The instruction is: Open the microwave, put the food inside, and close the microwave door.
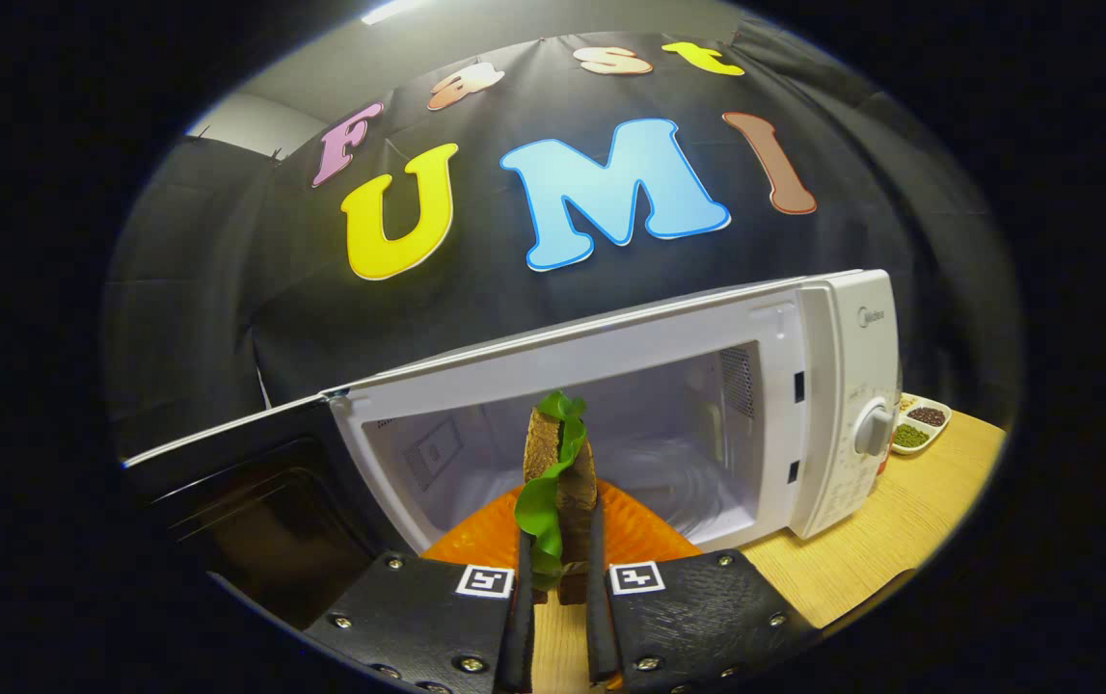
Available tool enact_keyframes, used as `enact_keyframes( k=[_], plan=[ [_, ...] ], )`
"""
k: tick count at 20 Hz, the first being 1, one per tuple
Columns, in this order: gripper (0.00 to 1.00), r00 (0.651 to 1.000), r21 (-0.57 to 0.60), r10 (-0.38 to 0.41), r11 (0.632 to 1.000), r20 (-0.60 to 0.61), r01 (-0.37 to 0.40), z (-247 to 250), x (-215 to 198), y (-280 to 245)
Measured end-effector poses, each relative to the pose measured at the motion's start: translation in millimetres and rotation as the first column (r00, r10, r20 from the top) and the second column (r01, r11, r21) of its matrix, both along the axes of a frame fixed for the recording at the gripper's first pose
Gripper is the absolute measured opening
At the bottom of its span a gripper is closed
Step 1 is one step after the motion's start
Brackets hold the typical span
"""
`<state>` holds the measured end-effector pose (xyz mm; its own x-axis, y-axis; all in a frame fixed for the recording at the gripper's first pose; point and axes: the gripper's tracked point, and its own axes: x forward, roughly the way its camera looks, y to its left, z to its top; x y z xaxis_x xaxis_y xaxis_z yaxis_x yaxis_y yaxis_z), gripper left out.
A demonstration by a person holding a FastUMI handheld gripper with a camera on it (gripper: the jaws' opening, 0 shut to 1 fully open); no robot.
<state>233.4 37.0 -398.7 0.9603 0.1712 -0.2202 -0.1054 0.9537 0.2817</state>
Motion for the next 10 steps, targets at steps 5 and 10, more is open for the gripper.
enact_keyframes(
  k=[5,10],
  plan=[
    [0.22,1.0,0.076,0.006,0.997,-0.028,-0.004,-18,51,17],
    [0.22,0.999,0.036,0.006,0.999,-0.035,-0.005,-34,83,12]
  ],
)
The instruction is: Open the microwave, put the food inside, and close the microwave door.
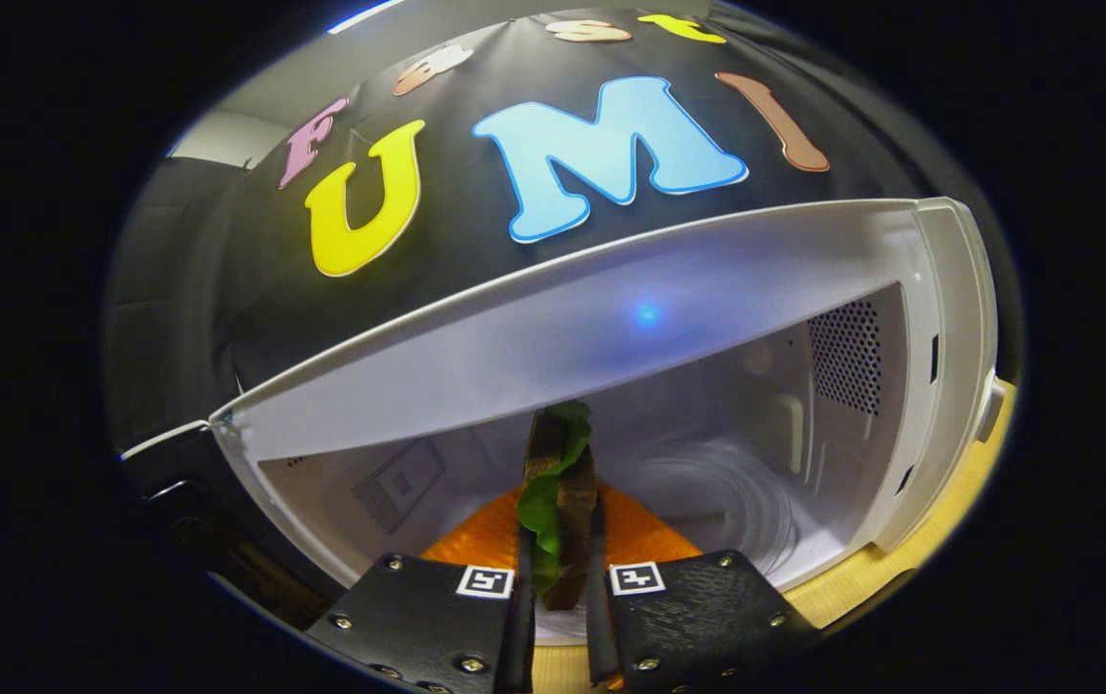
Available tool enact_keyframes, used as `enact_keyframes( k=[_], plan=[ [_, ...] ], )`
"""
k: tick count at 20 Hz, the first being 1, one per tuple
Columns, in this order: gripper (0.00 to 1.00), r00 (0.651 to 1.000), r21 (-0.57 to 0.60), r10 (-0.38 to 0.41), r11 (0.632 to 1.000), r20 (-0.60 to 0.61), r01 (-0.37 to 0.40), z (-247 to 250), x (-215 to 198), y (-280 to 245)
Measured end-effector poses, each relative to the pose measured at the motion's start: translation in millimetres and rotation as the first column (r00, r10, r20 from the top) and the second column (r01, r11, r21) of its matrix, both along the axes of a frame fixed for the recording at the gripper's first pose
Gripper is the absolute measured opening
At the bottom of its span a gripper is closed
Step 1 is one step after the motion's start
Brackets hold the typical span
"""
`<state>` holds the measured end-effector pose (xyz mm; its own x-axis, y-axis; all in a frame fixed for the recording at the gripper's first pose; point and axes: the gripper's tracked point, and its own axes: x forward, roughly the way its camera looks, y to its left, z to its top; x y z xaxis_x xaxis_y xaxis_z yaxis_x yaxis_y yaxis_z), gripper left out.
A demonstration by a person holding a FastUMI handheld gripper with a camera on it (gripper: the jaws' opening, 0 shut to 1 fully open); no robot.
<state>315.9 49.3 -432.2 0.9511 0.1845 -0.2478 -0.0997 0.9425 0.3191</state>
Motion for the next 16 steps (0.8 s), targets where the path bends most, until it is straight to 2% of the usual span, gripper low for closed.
enact_keyframes(
  k=[1,2,3,4,5,8,11,14,16],
  plan=[
    [0.3,1.0,-0.043,-0.015,0.999,0.004,0.015,-3,4,-7],
    [0.38,0.998,-0.114,-0.061,0.992,0.009,0.061,-6,7,-22],
    [0.58,0.993,-0.196,-0.113,0.974,0.019,0.115,-9,10,-39],
    [0.63,0.99,-0.261,-0.139,0.955,0.026,0.141,-12,9,-49],
    [0.66,0.99,-0.301,-0.138,0.944,0.02,0.138,-15,7,-54],
    [0.66,0.999,-0.257,-0.038,0.966,-0.025,0.03,-13,-20,-31],
    [0.66,1.0,-0.262,0.01,0.965,0.029,-0.002,19,-55,-21],
    [0.65,0.992,-0.192,0.117,0.976,0.042,-0.107,50,-108,1],
    [0.66,0.975,-0.187,0.21,0.963,0.079,-0.192,76,-155,17]
  ],
)
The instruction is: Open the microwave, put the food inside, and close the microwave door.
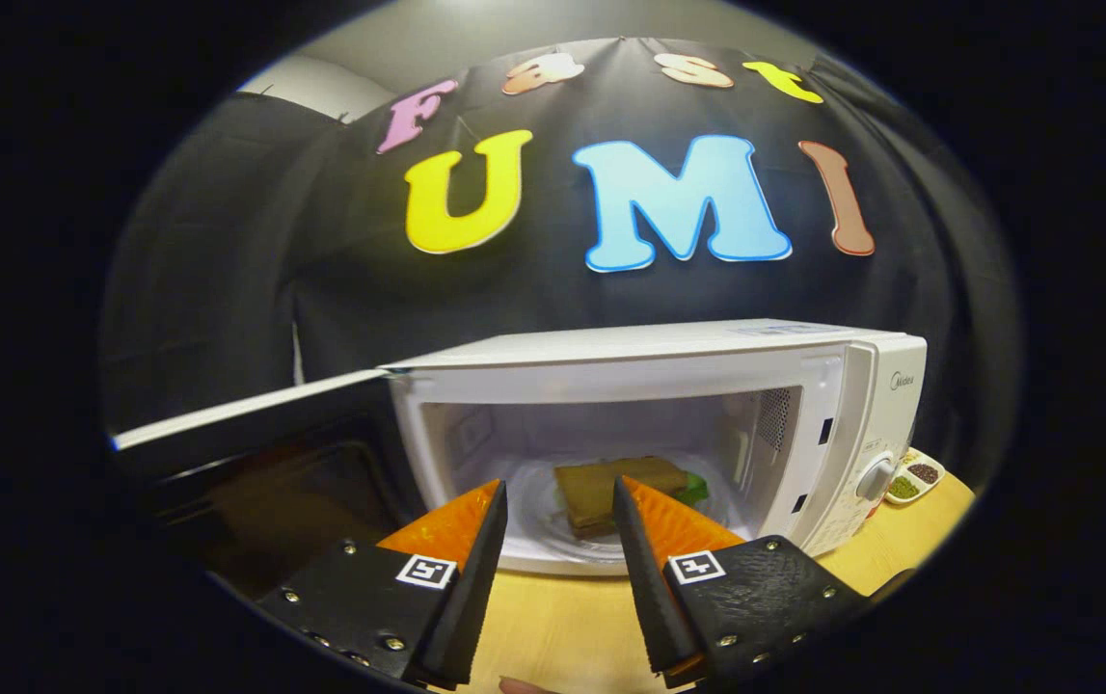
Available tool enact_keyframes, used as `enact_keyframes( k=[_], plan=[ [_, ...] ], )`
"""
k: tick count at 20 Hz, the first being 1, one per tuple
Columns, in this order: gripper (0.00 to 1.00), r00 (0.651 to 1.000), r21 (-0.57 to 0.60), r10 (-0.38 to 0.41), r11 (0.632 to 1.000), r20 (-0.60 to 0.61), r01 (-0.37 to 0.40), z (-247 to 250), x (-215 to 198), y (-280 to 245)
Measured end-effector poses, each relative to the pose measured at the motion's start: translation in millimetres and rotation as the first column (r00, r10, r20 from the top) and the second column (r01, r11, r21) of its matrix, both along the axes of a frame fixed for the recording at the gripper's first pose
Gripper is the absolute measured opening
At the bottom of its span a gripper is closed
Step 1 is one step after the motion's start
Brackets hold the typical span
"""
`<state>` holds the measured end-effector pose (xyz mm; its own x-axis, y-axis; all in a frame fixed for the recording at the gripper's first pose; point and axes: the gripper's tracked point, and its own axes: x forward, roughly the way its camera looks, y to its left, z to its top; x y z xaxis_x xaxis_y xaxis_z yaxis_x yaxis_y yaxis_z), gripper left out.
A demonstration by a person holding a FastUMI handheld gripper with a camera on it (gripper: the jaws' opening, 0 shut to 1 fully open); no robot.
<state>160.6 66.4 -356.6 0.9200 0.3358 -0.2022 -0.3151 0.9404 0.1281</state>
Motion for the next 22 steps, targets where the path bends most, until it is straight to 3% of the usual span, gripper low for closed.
enact_keyframes(
  k=[2,6,9,16,20,22],
  plan=[
    [0.68,0.995,-0.027,0.082,0.996,0.061,-0.08,24,-50,10],
    [0.87,0.975,-0.045,0.186,0.982,0.125,-0.182,55,-125,22],
    [0.89,0.954,-0.018,0.267,0.963,0.135,-0.267,72,-178,36],
    [0.89,0.868,0.019,0.473,0.876,0.153,-0.481,82,-268,99],
    [0.88,0.851,0.073,0.499,0.854,0.164,-0.515,81,-289,132],
    [0.83,0.835,0.064,0.528,0.838,0.153,-0.541,69,-296,157]
  ],
)
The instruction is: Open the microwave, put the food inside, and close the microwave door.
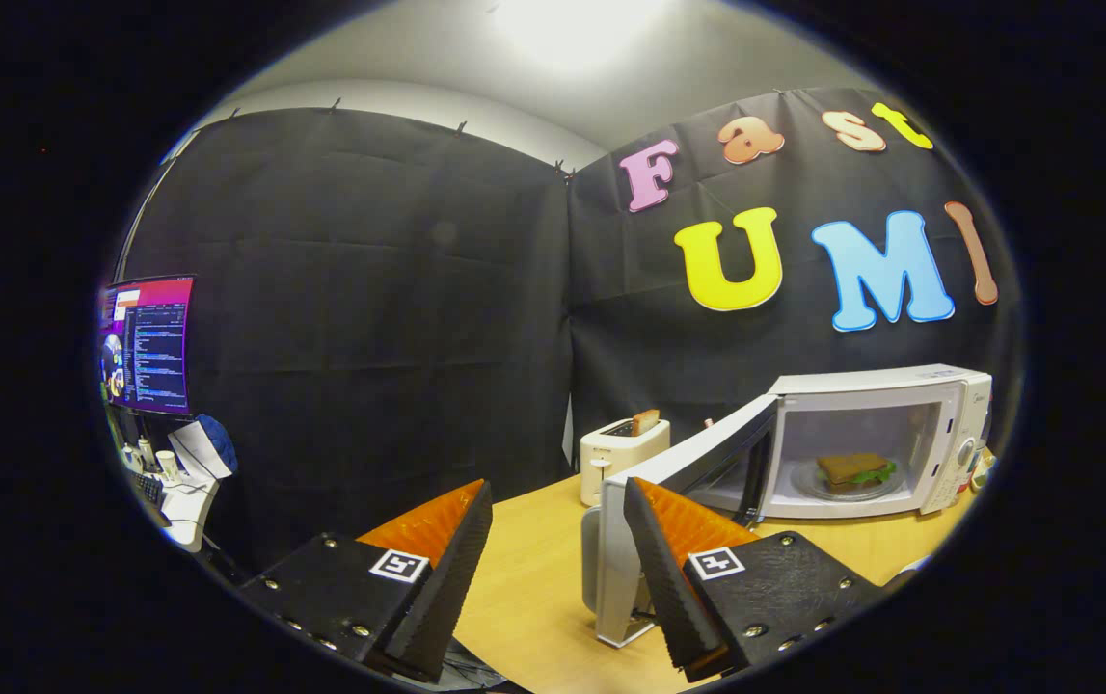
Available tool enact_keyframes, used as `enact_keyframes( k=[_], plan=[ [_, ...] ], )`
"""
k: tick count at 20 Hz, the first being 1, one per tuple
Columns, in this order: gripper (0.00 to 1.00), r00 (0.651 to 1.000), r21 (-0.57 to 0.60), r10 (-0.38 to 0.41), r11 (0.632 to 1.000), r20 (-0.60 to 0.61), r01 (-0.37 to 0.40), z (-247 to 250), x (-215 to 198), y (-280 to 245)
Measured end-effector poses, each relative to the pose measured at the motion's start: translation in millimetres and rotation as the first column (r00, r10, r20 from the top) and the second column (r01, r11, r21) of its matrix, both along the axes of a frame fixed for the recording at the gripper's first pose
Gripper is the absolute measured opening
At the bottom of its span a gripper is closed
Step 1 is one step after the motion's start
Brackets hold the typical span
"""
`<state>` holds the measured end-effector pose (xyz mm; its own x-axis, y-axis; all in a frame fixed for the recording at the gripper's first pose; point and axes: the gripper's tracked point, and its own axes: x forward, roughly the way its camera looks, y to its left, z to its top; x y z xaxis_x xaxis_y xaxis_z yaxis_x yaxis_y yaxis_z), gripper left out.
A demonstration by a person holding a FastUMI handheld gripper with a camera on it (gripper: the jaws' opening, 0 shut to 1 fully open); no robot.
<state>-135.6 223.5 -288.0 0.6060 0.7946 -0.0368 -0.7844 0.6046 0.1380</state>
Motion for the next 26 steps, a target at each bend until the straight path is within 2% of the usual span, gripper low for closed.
enact_keyframes(
  k=[3,4,5,6,7,8,11,18,22,26],
  plan=[
    [0.4,0.998,-0.049,-0.064,0.997,0.023,0.065,-17,10,13],
    [0.35,0.997,-0.054,-0.08,0.995,0.023,0.081,-25,13,17],
    [0.31,0.998,-0.056,-0.061,0.997,0.012,0.061,-31,10,27],
    [0.3,0.995,-0.072,-0.096,0.993,-0.003,0.095,-40,16,29],
    [0.18,0.992,-0.051,-0.127,0.991,-0.007,0.126,-39,18,23],
    [0.06,0.991,-0.056,-0.129,0.99,-0.03,0.127,-52,24,32],
    [0.06,0.98,-0.088,-0.192,0.978,-0.056,0.186,-66,39,31],
    [0.03,0.974,-0.108,-0.226,0.969,-0.012,0.224,-66,44,19],
    [0.03,0.966,-0.119,-0.259,0.959,-0.006,0.256,-65,40,-18],
    [0.02,0.93,-0.137,-0.366,0.92,0.039,0.368,-57,57,-68]
  ],
)
